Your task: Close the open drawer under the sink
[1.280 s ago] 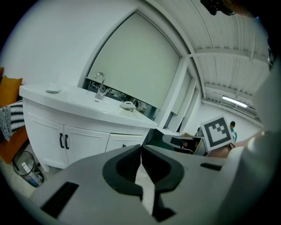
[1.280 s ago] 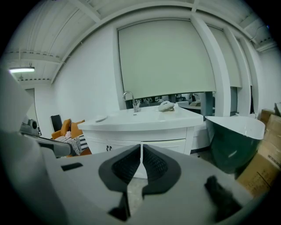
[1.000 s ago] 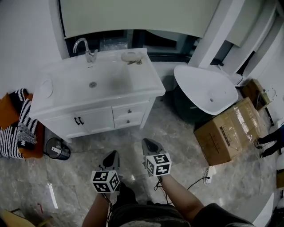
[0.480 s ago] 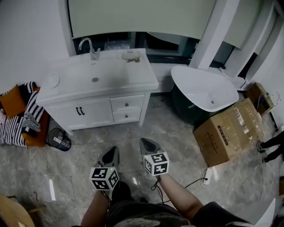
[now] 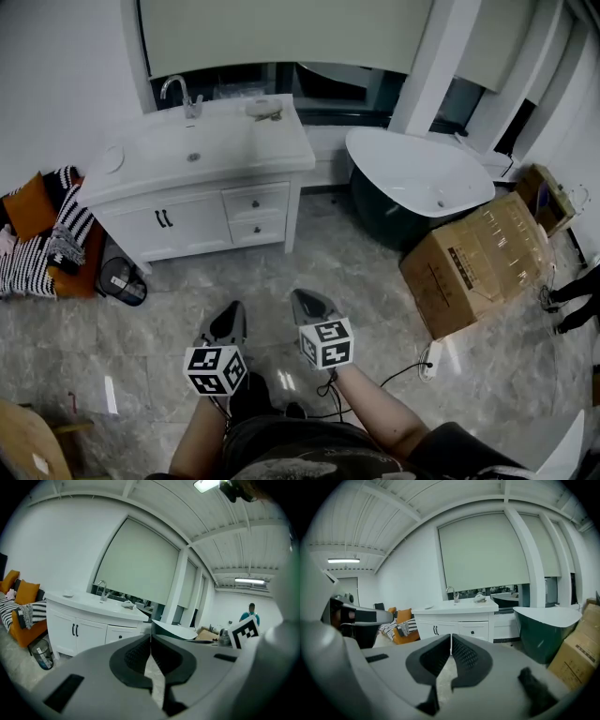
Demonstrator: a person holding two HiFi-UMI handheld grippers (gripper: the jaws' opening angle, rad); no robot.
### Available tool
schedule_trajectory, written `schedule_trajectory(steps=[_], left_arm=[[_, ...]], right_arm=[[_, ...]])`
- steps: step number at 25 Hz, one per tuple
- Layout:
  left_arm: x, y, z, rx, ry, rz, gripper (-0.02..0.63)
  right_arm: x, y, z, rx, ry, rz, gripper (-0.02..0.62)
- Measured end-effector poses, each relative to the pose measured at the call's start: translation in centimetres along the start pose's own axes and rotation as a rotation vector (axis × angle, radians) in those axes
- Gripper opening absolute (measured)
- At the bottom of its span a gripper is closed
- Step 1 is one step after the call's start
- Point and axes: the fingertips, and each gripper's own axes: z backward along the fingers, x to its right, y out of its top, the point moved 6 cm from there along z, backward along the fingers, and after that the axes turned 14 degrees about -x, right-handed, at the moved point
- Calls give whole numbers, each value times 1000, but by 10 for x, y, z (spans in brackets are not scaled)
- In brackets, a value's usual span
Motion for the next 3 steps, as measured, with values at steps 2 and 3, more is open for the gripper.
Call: schedule_trajectory(steps=[2, 3], left_arm=[[10, -6, 6, 1, 2, -7, 17], [15, -10, 9, 1, 4, -10, 17]], right_arm=[[0, -6, 11, 2, -2, 6, 29], [0, -10, 16, 3, -2, 9, 29]])
